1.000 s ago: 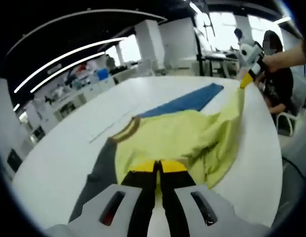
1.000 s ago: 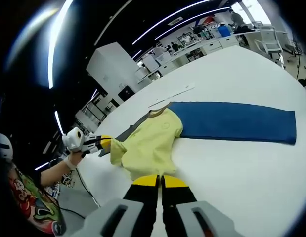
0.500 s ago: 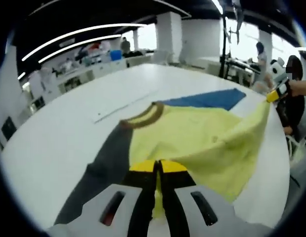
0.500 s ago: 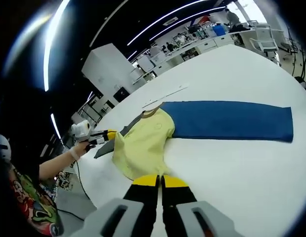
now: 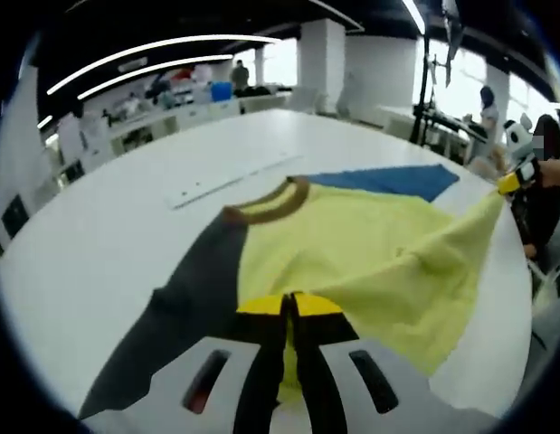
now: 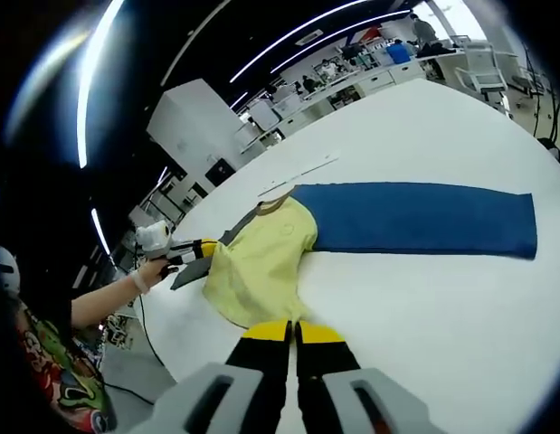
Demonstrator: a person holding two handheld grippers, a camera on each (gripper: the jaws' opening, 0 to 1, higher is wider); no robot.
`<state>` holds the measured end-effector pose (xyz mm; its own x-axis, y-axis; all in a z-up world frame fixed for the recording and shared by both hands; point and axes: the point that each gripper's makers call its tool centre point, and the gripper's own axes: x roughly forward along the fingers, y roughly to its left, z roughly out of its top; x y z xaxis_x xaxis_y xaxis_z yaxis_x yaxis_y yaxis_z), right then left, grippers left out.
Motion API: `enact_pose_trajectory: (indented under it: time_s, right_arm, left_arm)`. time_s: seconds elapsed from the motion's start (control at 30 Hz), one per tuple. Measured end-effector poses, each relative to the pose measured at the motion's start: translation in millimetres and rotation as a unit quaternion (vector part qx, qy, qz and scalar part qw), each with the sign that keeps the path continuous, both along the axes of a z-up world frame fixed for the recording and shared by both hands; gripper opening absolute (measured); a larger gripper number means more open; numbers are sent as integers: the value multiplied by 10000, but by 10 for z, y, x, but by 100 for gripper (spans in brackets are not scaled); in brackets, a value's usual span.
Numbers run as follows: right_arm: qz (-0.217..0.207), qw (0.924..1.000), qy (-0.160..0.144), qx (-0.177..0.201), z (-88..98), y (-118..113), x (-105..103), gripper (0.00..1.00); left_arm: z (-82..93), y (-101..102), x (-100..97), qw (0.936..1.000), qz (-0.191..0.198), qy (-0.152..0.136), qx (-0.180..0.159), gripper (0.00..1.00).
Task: Fold the garment on the visible template until the final outline fits inside the template.
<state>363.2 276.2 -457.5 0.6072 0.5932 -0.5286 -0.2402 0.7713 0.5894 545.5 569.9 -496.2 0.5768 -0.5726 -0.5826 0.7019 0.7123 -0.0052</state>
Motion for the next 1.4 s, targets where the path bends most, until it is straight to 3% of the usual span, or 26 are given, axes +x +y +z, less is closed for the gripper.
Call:
enact_pose_trajectory:
  time_s: [0.13,0.3,0.57,0.73,1.1,1.4]
  right_arm:
    - [5,10000,9,-7,-1,0,0,0]
    - [8,10000,4,-3,3,6,-4,0]
    - [15,10000,-5,11,12,22,-10,0]
    - [22,10000,-24,9,19,27,-9,0]
    - [31,10000,-52,17,34,32,-4,0]
    - [30,10000,-51,24,28,34,-1,0]
  left_arm:
    - [34,-1,-11,9999,-37,-43,-102,2]
    - [138,11,-54,9994,-105,-137,-284,23]
    - [233,44,-319,9982,-132,140,-573,50]
    - [221,64,-495,9965,-168,338,-745,49]
    - [-62,178,-892,9944,-171,774,-706,48]
    - [-165,220,-949,9930,-75,908,-745,39]
